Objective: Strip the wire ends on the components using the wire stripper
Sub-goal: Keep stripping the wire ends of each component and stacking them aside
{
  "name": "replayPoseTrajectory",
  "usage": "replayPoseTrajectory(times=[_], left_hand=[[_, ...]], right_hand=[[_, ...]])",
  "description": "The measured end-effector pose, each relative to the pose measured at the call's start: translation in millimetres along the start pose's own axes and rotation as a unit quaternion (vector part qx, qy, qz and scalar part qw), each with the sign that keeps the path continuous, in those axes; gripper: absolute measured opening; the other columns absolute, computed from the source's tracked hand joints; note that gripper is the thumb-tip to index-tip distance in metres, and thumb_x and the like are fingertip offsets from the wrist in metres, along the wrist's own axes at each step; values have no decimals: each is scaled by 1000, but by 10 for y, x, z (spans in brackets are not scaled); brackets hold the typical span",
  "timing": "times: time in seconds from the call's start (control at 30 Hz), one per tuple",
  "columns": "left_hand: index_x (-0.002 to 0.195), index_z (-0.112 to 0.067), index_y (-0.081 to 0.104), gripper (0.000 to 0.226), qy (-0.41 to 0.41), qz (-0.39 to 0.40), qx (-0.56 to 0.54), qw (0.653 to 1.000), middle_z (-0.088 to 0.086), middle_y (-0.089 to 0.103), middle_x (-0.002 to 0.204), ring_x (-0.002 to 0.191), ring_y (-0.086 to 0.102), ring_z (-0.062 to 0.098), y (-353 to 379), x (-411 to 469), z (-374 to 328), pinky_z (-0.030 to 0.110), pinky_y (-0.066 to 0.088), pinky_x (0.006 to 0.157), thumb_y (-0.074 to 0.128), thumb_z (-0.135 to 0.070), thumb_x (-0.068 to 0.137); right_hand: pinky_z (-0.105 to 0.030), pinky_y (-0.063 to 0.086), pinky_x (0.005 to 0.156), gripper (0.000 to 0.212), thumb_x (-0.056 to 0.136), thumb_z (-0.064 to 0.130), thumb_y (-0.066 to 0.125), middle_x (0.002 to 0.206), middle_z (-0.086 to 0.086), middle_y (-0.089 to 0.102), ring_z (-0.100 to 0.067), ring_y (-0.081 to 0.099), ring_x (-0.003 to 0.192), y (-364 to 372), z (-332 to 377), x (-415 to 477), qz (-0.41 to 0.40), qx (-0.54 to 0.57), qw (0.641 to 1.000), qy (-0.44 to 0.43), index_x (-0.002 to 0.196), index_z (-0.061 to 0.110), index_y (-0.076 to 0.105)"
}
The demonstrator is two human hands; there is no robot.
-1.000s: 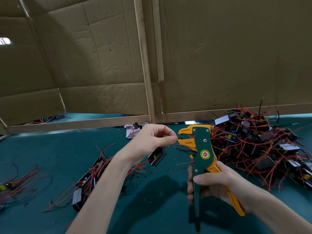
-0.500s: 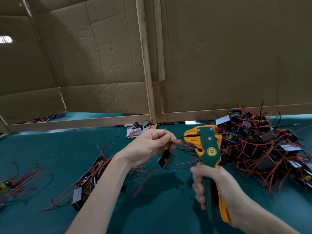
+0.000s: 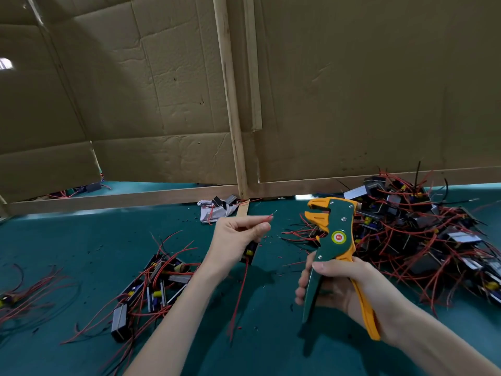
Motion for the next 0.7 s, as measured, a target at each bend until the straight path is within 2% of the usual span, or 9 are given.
replayPoseTrajectory(times=[0.1,0.2,0.33,0.6,0.7], left_hand=[[74,-24,78,11,36,-4,-5,999,-2,66,59,53,56,6,14,1,-181,16,48,56,78,-24,63],[71,-21,77,8,65,14,9,998,1,67,62,55,57,7,37,-15,-347,18,48,55,79,-24,64],[73,-15,75,7,79,57,11,995,-8,67,60,55,56,0,80,-42,-496,11,43,55,76,-8,74],[75,-14,74,7,63,100,68,991,-11,65,58,52,52,-1,86,-80,-597,11,41,53,75,-8,79],[76,-13,73,6,53,109,77,990,-12,64,57,51,52,-2,87,-78,-604,10,40,52,75,-9,79]], right_hand=[[-49,57,72,30,57,16,84,82,-27,65,-42,67,75,-32,11,24,28,-31,999,10,81,3,72],[-53,55,77,42,55,22,91,85,-26,65,-43,66,79,-49,29,41,68,-43,997,19,87,3,71],[-52,54,79,40,63,19,88,86,-26,64,-43,66,81,-40,55,17,117,-55,991,24,92,1,67],[-53,55,76,43,60,14,89,84,-29,62,-42,64,77,-2,96,-55,138,-65,988,32,93,-1,67],[-52,55,76,35,63,8,83,83,-29,61,-42,64,76,22,124,-67,136,-73,988,31,92,-2,66]])
Point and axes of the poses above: each hand's wrist, its own x-axis towards the middle knuckle, its own y-axis out of the palm, z = x × y, the point moved 3 cm from there along x, towards the middle knuckle
